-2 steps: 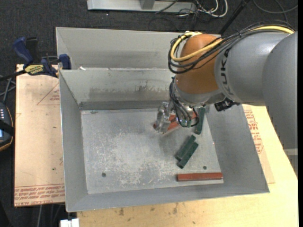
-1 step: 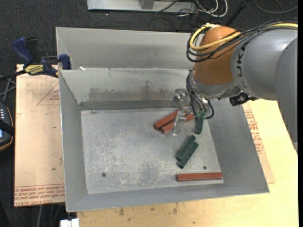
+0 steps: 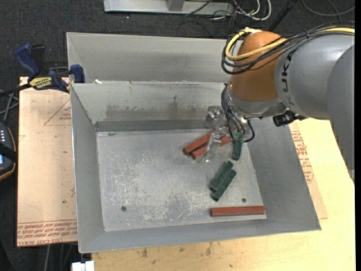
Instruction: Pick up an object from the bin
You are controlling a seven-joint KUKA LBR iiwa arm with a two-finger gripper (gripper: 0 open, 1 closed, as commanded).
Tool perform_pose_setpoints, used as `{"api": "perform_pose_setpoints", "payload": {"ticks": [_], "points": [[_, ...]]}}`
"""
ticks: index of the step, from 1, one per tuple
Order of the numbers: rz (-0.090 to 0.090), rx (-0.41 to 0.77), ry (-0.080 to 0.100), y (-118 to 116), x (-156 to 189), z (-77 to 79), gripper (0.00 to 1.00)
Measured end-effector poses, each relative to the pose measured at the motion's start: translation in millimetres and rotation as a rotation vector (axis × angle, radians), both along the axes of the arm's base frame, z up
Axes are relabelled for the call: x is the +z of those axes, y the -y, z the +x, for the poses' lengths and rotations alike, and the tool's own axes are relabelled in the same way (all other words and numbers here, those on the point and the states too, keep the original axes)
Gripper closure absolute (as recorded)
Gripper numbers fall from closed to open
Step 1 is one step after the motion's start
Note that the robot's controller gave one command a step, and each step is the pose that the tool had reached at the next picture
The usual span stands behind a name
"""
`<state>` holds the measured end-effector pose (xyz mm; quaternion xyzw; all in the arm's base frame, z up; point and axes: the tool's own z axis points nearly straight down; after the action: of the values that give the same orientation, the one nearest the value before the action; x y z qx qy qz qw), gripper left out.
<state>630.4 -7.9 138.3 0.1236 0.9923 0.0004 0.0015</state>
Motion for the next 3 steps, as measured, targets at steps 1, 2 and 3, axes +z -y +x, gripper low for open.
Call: {"api": "perform_pose_setpoints", "payload": {"ticks": [1, 2, 3], "points": [[0.001, -0.077, 0.003, 5, -36, 1.6, 0.00], [0.001, -0.120, 0.003, -4, -65, 11.5, 1.00], [0.001, -0.120, 0.003, -4, -65, 11.5, 1.00]]}}
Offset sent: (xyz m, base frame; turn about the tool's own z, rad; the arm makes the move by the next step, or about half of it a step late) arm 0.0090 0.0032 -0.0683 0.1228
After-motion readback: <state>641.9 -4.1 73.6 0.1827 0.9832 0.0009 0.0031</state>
